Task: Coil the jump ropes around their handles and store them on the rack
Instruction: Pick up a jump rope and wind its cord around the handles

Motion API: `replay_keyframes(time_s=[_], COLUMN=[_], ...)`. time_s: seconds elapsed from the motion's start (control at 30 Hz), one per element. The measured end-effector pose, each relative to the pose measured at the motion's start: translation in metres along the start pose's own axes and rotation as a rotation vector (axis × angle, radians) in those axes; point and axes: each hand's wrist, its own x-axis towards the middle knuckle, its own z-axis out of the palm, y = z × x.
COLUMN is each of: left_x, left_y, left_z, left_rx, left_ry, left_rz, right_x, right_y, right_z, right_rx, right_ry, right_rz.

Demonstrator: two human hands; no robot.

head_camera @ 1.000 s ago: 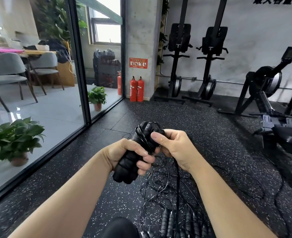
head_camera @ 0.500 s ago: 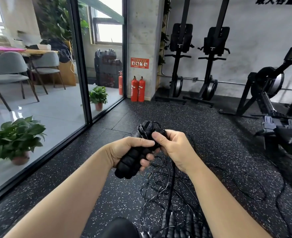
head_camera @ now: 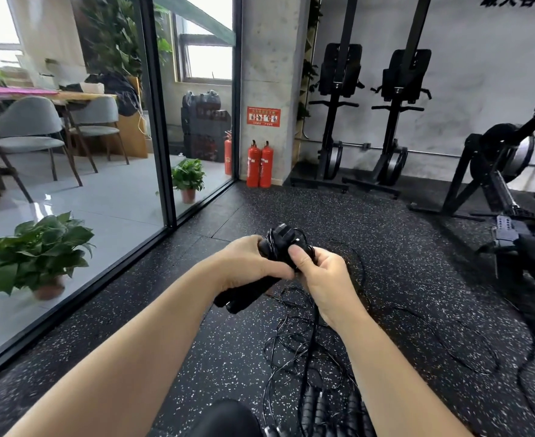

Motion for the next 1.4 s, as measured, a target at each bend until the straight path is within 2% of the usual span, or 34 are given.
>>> replay_keyframes(time_s=[0.07,0.13,0.3,0.37,0.43,0.53,0.67,0.83,0.97,1.1,1.23,1.33,1.4], left_x=[0.0,-0.001,-0.006,-0.007,-0.006,-0.004,0.001,-0.001,-0.006,-0.012,-0.017,-0.025,-0.031], left_y=[-0.003,-0.008,-0.01,-0.01,-0.013,-0.018,-0.024,-0.013,0.005,0.022,0.032,0.033,0.036], left_z=[0.005,0.009,0.009,0.003,-0.004,-0.008,-0.004,0.002,0.012,0.015,0.007,0.009,0.018], left_rx=[0.102,0.099,0.096,0.05,-0.015,0.032,0.167,0.528,0.734,0.896,0.88,0.89,0.842], left_ry=[0.179,0.284,0.266,0.258,0.242,0.22,0.232,0.249,0.186,0.016,-0.11,-0.268,-0.342], left_rz=[0.028,0.044,0.063,0.068,0.044,-0.003,-0.075,-0.07,-0.054,-0.015,-0.005,0.022,0.059], right_x=[0.0,-0.001,-0.003,-0.004,-0.007,-0.012,-0.016,-0.019,-0.015,-0.007,0.0,0.011,0.02], right_y=[-0.008,-0.014,-0.012,-0.008,-0.007,-0.01,-0.03,-0.058,-0.079,-0.091,-0.09,-0.085,-0.082], right_z=[0.002,0.003,0.0,-0.005,-0.01,-0.008,0.001,0.008,0.016,0.019,0.013,0.004,-0.003], right_rx=[0.027,0.021,-0.071,-0.254,-0.601,-1.078,-1.284,-1.42,-1.582,-1.659,-1.662,-1.597,-1.485], right_ry=[0.001,0.0,-0.036,-0.056,-0.074,-0.148,-0.21,-0.23,-0.21,-0.264,-0.318,-0.254,-0.216], right_rz=[0.007,0.016,0.097,0.109,0.055,-0.051,-0.072,-0.094,-0.188,-0.332,-0.491,-0.602,-0.586])
